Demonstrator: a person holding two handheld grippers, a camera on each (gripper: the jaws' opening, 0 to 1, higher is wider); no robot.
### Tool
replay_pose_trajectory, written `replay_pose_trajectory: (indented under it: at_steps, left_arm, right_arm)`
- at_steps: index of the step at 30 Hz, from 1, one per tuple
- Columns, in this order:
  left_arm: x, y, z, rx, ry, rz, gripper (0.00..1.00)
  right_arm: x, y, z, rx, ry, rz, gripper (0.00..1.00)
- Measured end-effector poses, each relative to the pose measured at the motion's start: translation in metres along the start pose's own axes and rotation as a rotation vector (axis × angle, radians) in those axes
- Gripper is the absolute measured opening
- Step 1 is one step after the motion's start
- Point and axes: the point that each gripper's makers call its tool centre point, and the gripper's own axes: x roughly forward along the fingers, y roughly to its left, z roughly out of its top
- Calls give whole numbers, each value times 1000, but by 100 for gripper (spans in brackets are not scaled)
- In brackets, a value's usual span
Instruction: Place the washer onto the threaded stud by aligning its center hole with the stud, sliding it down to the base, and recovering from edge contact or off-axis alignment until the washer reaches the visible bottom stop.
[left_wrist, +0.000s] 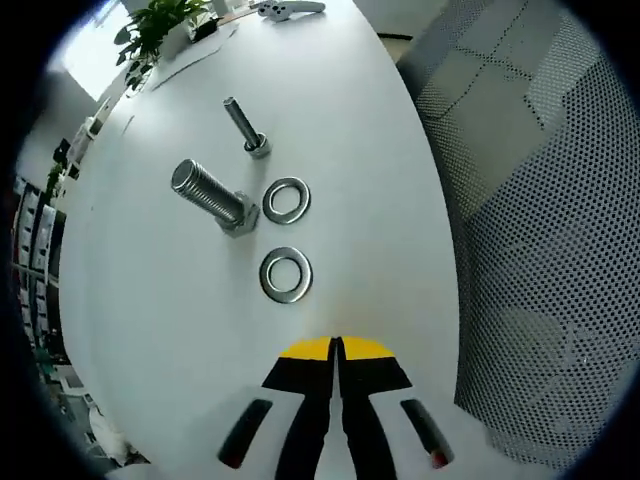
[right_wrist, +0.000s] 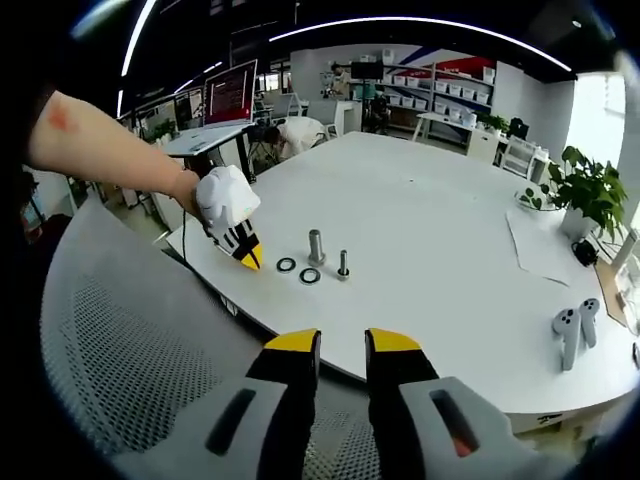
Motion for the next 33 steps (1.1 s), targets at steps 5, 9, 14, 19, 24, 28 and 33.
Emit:
replay_pose_trajectory:
  at_steps: [5, 9, 14, 19, 24, 28, 33]
  left_arm:
    - [2, 2, 3, -28, 70, -7, 0]
    - [2, 2, 3, -40, 123, -18, 0]
    - [2, 4, 2, -107, 166, -32, 0]
    - [1, 12, 2, -210, 158, -2, 6]
    - [0, 19, 7, -235, 90, -30, 12]
    - [1, 22, 21, -277, 49, -76, 36]
    - [7, 23, 26, -244, 63, -67, 35]
  right_arm:
    - [1, 0, -1, -2, 8, 2, 21]
    - [1, 0, -1, -1, 10, 0, 21]
    - [1, 0, -1, 2, 9, -3, 20]
    - [1, 0, -1, 2, 9, -6, 20]
    - [1, -1, -1, 7, 7, -13, 20]
    - [1, -2, -1, 8, 5, -16, 19]
    - [1, -2, -1, 9, 2, -18, 19]
